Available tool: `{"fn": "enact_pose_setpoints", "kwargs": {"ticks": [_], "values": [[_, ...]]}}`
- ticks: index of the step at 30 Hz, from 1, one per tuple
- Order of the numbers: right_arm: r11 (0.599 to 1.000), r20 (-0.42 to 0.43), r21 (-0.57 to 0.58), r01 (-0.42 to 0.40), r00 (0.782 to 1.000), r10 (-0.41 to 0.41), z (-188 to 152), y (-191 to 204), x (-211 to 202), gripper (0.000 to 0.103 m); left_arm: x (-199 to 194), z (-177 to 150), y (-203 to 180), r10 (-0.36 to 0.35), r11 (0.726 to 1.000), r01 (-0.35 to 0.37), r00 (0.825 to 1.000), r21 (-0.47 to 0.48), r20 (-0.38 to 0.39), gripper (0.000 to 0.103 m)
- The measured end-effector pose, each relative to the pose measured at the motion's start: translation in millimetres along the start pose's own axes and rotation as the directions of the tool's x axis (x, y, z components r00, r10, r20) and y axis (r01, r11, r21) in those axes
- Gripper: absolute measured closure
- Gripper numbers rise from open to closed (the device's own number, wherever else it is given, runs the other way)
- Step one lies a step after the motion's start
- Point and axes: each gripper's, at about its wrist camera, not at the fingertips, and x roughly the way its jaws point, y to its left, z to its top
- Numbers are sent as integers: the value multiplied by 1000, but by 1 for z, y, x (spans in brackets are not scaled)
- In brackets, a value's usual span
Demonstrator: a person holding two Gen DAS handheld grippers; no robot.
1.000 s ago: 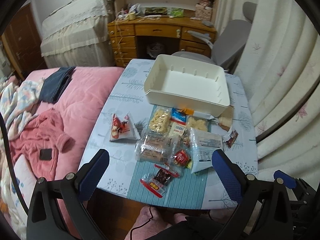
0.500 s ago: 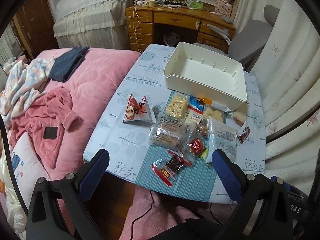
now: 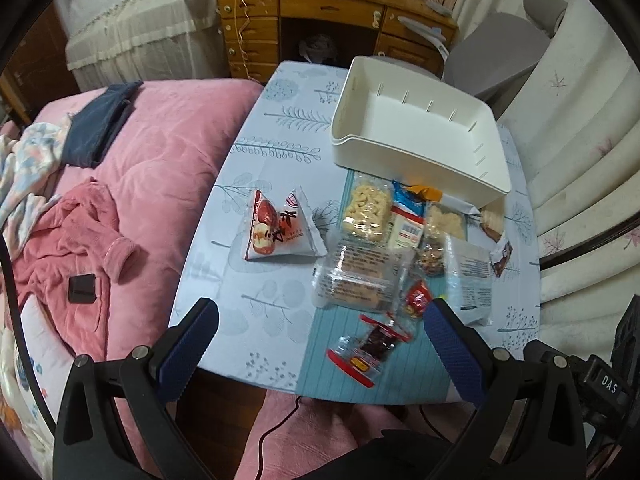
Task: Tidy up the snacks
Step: 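Grasp the red-white triangular snack bag with left while right grasps the blue-white bag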
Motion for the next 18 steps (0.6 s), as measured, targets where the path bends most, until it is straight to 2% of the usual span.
{"fn": "enact_pose_setpoints", "kwargs": {"ticks": [3, 7, 13, 18], "values": [[993, 3, 113, -39, 999, 39, -1, -1, 13, 2, 18, 17, 15, -32, 999, 33, 999, 15, -31, 1], [959, 14, 271, -89, 996, 89, -4, -7, 31, 2, 47, 36, 33, -60, 997, 63, 994, 34, -91, 1], [870, 84, 467, -157, 988, 133, -8, -23, 54, 2, 91, 61, 51, -121, 991, 130, 978, 39, -172, 1], [763, 171, 605, -229, 973, 157, -8, -43, 74, 7, 126, 78, 59, -132, 988, 148, 962, 53, -240, 1]]}}
